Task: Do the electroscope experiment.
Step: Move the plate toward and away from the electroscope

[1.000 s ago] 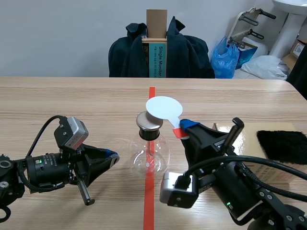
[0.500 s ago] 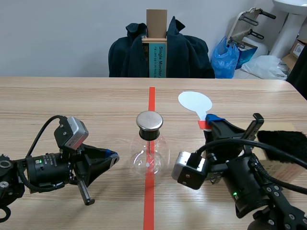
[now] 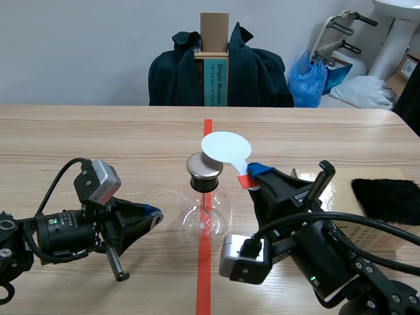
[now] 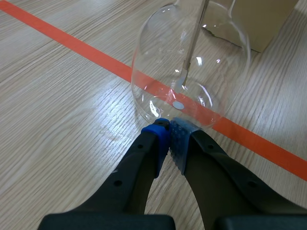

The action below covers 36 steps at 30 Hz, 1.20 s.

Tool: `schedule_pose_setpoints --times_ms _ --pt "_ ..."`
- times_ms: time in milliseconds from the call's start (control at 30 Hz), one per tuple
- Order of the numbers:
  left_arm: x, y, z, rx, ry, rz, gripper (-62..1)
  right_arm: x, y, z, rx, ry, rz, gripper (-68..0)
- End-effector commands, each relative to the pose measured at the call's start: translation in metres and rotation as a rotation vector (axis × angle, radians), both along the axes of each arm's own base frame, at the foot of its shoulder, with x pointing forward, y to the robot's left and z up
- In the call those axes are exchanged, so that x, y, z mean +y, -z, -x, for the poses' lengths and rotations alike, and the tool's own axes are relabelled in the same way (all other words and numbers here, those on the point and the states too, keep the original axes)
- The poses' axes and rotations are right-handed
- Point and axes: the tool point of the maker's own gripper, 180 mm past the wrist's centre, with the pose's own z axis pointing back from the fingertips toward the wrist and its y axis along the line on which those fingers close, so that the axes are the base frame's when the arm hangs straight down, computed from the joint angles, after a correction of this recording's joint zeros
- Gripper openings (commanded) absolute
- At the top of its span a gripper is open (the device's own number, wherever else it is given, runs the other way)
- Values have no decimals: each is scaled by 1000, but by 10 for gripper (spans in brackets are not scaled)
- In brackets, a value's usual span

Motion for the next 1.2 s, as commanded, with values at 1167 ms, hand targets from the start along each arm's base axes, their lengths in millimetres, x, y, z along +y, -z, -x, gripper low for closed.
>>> schedule_pose_setpoints --times_ms 1167 --pt "-4 -13 -7 -34 -4 33 -588 -17 -8 -14 -24 97 -7 -667"
